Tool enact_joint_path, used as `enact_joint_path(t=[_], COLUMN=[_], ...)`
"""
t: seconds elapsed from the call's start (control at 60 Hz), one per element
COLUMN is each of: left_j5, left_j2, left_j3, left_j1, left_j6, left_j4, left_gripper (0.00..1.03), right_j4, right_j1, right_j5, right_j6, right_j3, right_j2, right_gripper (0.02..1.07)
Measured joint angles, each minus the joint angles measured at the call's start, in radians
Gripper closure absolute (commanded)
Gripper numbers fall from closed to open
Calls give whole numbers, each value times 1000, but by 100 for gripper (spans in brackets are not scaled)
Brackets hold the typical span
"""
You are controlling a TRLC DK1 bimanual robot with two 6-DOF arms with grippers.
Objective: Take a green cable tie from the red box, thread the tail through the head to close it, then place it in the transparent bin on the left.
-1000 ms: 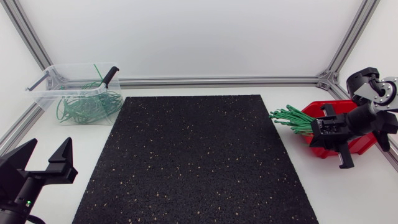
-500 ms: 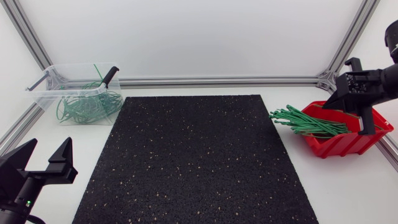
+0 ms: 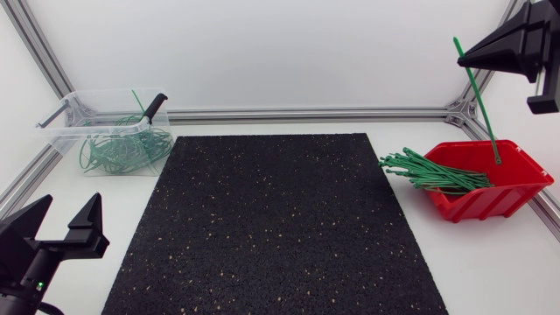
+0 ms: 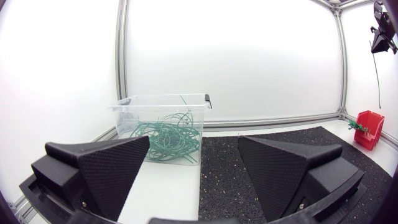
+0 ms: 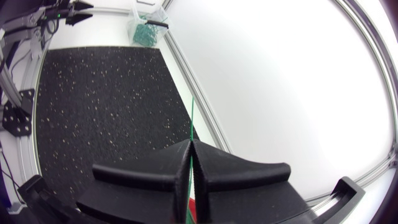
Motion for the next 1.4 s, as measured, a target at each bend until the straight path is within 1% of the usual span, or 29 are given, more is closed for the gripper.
enact_joint_path(t=[0.083, 0.217, 0.317, 0.45, 0.5, 0.583, 0.717, 0.8, 1.033, 1.117, 1.233, 1.3, 1.4], left_j5=[0, 0, 0, 0, 0, 0, 0, 0, 0, 0, 0, 0, 0], left_j2=[0, 0, 0, 0, 0, 0, 0, 0, 0, 0, 0, 0, 0], left_j3=[0, 0, 0, 0, 0, 0, 0, 0, 0, 0, 0, 0, 0], left_j1=[0, 0, 0, 0, 0, 0, 0, 0, 0, 0, 0, 0, 0], left_j6=[0, 0, 0, 0, 0, 0, 0, 0, 0, 0, 0, 0, 0], left_j4=[0, 0, 0, 0, 0, 0, 0, 0, 0, 0, 0, 0, 0], left_gripper=[4, 4, 4, 4, 4, 4, 4, 4, 4, 4, 4, 4, 4], right_j4=[21, 135, 198, 284, 299, 345, 427, 507, 646, 715, 800, 873, 1062], right_j1=[50, 130, 211, 344, 394, 455, 488, 511, 530, 543, 567, 576, 565], right_j5=[-14, -15, 18, 90, 105, 104, 104, 98, -1, -67, -123, -163, -212], right_j6=[154, 414, 583, 798, 883, 1035, 1189, 1297, 1514, 1605, 1698, 1763, 1886], right_j3=[0, -4, -18, -66, -77, -86, -120, -169, -216, -222, -237, -262, -347], right_j2=[-4, -21, -37, -36, -19, 36, 113, 157, 260, 303, 369, 414, 460], right_gripper=[101, 101, 101, 101, 101, 101, 101, 101, 101, 101, 101, 101, 101])
